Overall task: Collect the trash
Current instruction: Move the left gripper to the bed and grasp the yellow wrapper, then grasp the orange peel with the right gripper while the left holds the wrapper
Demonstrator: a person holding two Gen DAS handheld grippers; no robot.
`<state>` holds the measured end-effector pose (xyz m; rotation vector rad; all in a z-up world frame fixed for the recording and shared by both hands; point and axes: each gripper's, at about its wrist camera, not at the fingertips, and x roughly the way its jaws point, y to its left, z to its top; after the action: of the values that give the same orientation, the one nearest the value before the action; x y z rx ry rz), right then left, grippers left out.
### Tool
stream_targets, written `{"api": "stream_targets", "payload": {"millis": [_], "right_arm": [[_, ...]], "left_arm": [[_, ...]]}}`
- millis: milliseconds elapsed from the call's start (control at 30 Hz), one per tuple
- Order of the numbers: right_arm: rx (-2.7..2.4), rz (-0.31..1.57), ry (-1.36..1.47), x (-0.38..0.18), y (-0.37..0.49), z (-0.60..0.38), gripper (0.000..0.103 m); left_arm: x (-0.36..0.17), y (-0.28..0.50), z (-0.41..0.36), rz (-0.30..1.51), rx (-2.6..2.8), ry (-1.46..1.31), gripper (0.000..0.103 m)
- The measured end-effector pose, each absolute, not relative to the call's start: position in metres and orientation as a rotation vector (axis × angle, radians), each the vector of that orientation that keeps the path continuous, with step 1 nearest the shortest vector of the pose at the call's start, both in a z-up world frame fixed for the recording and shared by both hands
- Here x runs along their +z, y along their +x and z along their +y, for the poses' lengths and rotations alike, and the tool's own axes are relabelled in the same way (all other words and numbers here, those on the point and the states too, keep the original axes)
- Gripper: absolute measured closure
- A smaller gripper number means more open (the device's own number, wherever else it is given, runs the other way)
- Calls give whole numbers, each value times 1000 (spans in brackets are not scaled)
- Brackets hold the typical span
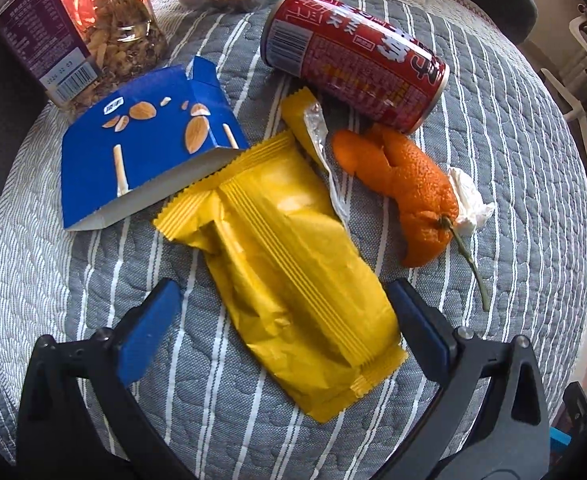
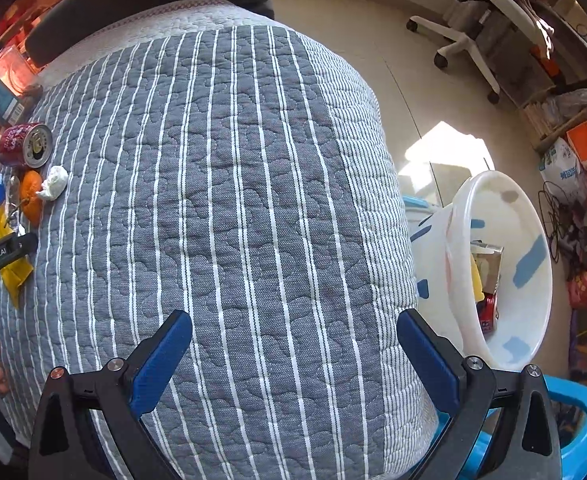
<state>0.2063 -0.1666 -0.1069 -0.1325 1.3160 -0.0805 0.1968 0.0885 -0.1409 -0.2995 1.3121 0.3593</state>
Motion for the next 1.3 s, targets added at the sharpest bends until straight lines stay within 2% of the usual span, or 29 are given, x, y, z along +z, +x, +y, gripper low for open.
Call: {"api": "stream_targets", "payload": {"millis": [100, 167, 267, 333, 467, 633, 1000, 1033, 1133, 1200, 1300], "right_arm": [[-74, 1316, -109, -107, 211, -167, 0], [-69, 1329, -85, -109, 213, -166, 0], [-55, 1348, -62, -112, 219, -159, 0], [-40, 1356, -54, -112, 222, -150, 0], [-25, 1351, -56, -109, 226, -130, 0], [14, 1318, -50, -109, 227, -105, 0], [218, 1175, 118, -92, 248, -37, 2], [244, 1159, 124, -91, 252, -30, 3], [324, 1123, 118, -90, 261, -6, 18], [375, 1117, 104, -93, 265, 9, 34], [427, 1119, 71, -102, 270, 29, 49]], "left_arm": [[-138, 205, 94, 1320, 291, -294, 1], [-135, 205, 99, 1318, 266, -297, 6], [-129, 202, 108, 1310, 238, -262, 22], [-122, 200, 114, 1306, 223, -243, 37], [-112, 193, 129, 1303, 170, -268, 51], [-98, 182, 145, 1297, 121, -283, 57], [-33, 147, 166, 1174, 86, -145, 58], [-30, 145, 171, 1171, 94, -137, 58], [-25, 140, 187, 1164, 111, -150, 58], [-25, 140, 193, 1159, 120, -178, 58], [-23, 140, 200, 1158, 125, -196, 58]]}}
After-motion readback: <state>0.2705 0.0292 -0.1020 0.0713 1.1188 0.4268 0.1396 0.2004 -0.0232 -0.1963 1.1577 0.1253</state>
